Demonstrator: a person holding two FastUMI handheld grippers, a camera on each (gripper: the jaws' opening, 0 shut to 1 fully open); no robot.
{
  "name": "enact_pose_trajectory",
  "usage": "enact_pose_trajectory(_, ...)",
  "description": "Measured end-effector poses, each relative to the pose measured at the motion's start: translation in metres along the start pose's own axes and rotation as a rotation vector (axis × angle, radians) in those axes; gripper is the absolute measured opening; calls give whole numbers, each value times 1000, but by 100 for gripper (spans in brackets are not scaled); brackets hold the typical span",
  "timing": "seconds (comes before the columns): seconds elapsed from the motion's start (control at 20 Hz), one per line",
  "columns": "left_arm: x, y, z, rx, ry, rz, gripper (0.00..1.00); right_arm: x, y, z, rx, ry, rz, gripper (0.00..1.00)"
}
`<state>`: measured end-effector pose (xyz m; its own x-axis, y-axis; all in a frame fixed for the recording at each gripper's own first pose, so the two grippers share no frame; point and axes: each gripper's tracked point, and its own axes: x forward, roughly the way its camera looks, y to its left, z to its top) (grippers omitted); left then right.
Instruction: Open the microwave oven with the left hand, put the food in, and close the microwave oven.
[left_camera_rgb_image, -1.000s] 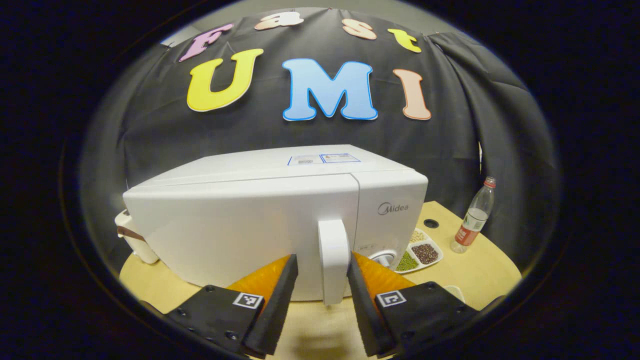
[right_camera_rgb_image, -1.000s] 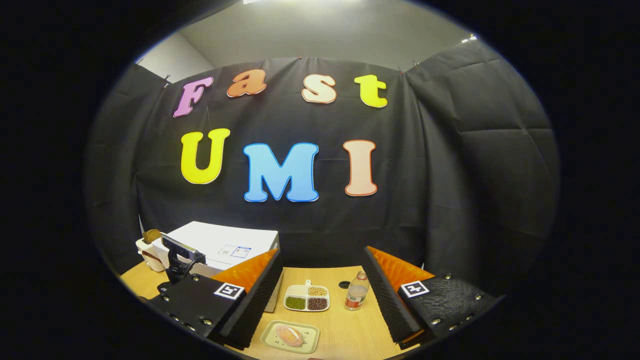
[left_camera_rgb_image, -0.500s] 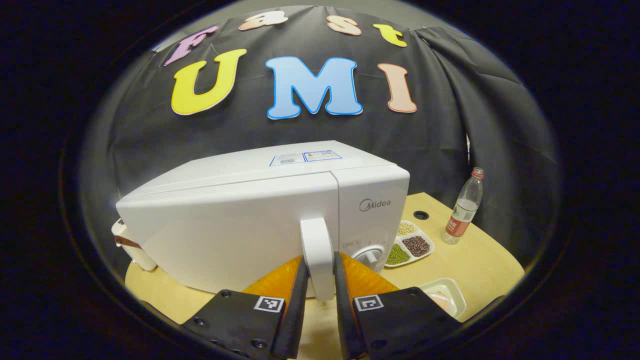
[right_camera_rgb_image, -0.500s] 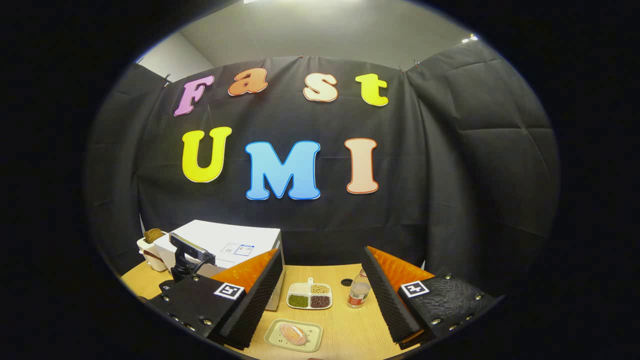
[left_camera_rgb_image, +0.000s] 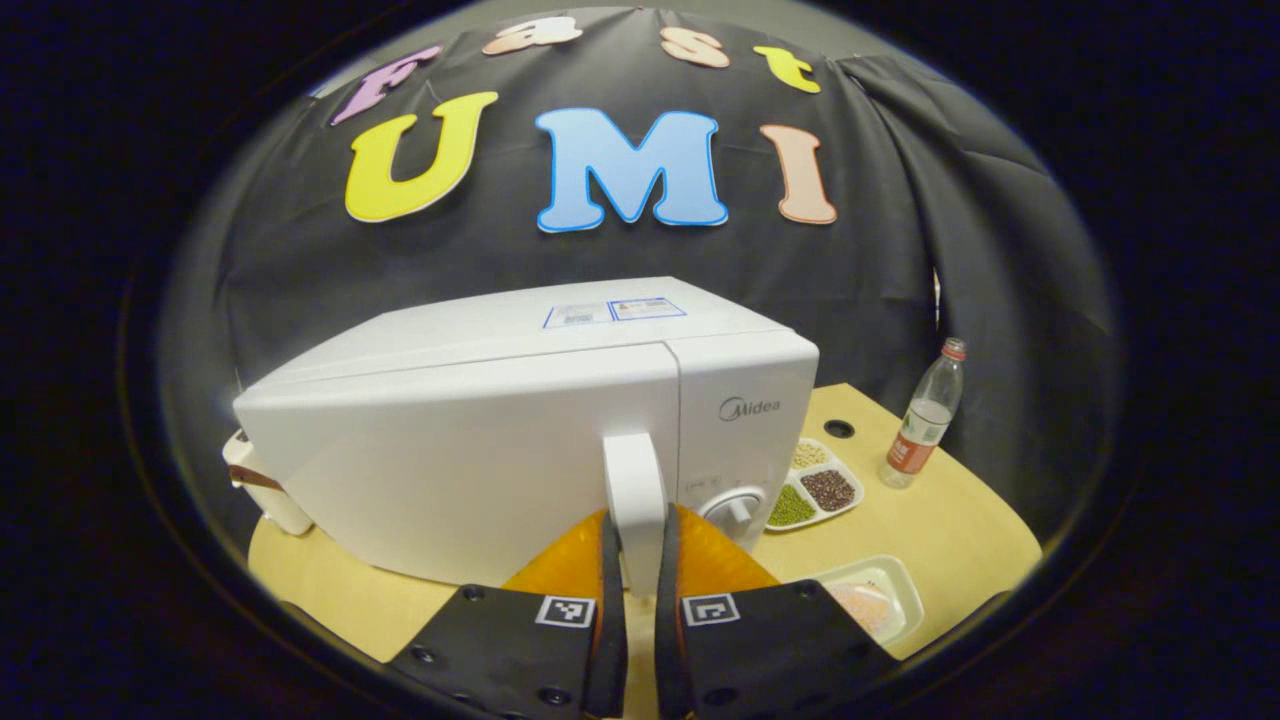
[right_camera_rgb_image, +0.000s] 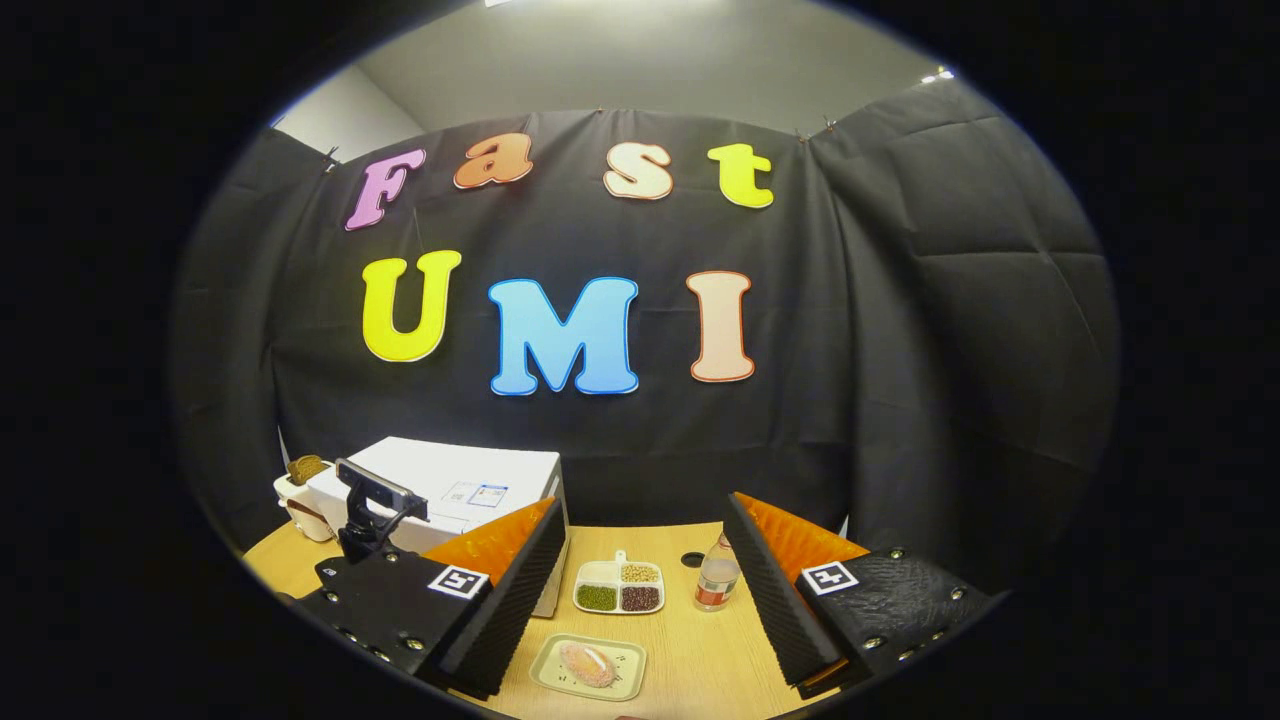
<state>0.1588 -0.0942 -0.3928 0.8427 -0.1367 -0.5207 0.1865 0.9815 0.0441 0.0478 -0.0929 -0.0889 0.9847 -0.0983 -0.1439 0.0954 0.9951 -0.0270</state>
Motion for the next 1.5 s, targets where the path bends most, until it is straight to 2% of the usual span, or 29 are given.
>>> enact_pose_trajectory(0.35,-2,1,-1,-29,36,-66,18,-5,8,3,-3,-9,0,98)
enact_pose_trajectory(0.45,-2,1,-1,-13,46,-70,9,-5,11,4,-4,-11,-3,98)
enact_pose_trajectory(0.7,-2,1,-1,5,53,-80,7,-11,15,2,-10,-6,-13,100)
enact_pose_trajectory(0.75,-2,1,-2,8,51,-82,8,-13,15,2,-9,-5,-17,98)
enact_pose_trajectory(0.8,-5,0,-3,7,59,-87,8,-13,15,2,-7,-4,-20,100)
enact_pose_trajectory(1.0,-52,2,-24,61,44,-134,8,-15,20,-2,18,0,-24,98)
enact_pose_trajectory(1.1,-73,4,-33,49,51,-175,8,-16,30,-5,34,9,-6,98)
enact_pose_trajectory(1.5,-148,29,-66,134,96,-343,8,-35,73,-5,23,3,53,98)
